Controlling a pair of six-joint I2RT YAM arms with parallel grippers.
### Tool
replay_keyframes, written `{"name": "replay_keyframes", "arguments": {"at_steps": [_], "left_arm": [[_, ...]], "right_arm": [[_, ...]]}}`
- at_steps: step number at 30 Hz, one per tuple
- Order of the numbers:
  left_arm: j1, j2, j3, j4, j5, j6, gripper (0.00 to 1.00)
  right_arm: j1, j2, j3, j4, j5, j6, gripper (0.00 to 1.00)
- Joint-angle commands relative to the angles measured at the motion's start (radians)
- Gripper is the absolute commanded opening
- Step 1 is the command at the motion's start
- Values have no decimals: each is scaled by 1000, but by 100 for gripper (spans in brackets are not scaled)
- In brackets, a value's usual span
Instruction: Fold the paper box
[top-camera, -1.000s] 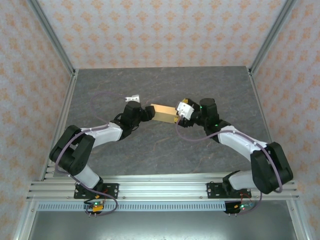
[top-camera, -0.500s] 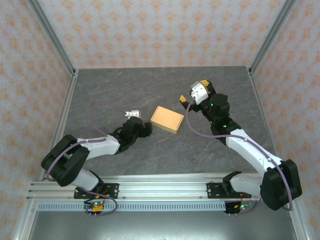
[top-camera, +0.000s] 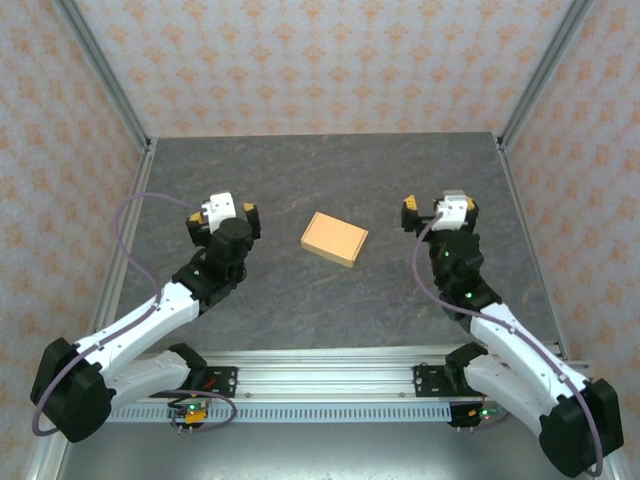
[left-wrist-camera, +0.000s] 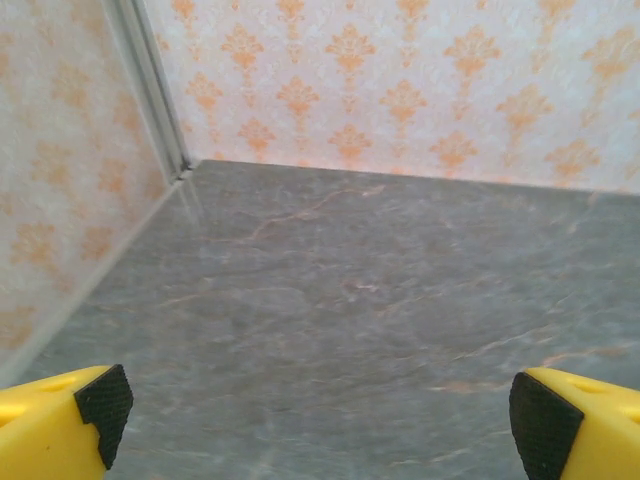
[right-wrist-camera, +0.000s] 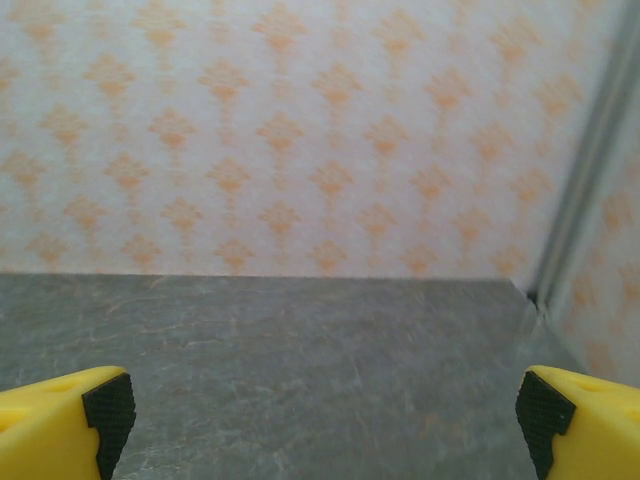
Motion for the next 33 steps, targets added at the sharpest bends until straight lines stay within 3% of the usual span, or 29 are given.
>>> {"name": "replay_keyframes", "arguments": {"at_steps": [1, 5, 8, 11, 15, 18, 21, 24, 26, 33], "left_arm": [[60, -24, -46, -7, 144, 215, 100], [113, -40, -132, 79, 124, 208, 100], [196, -21, -192, 165, 246, 220, 100], [300, 57, -190, 169, 385, 185, 100], [316, 161, -229, 292, 378, 155, 100], [322, 218, -229, 377, 375, 180, 100], [334, 274, -220, 472, 375, 204, 100], [358, 354, -163, 482, 416, 246, 100], [375, 394, -153, 530, 447, 268, 100], [471, 437, -187, 615, 621, 219, 100]], "right_arm": [[-4, -46, -88, 9, 132, 181, 99], [-4, 2, -209, 98, 190, 136, 99], [-6, 79, -239, 149, 182, 58, 99], [-20, 219, -264, 280, 184, 49, 99], [-71, 451, -259, 526, 116, 50, 99], [-99, 466, -179, 380, 64, 51, 99], [-153, 502, -220, 513, 11, -2, 99], [-282, 576, -220, 576, -151, 60, 99], [-318, 646, -205, 610, -190, 87, 99], [-365, 707, -126, 524, -244, 124, 99]]}}
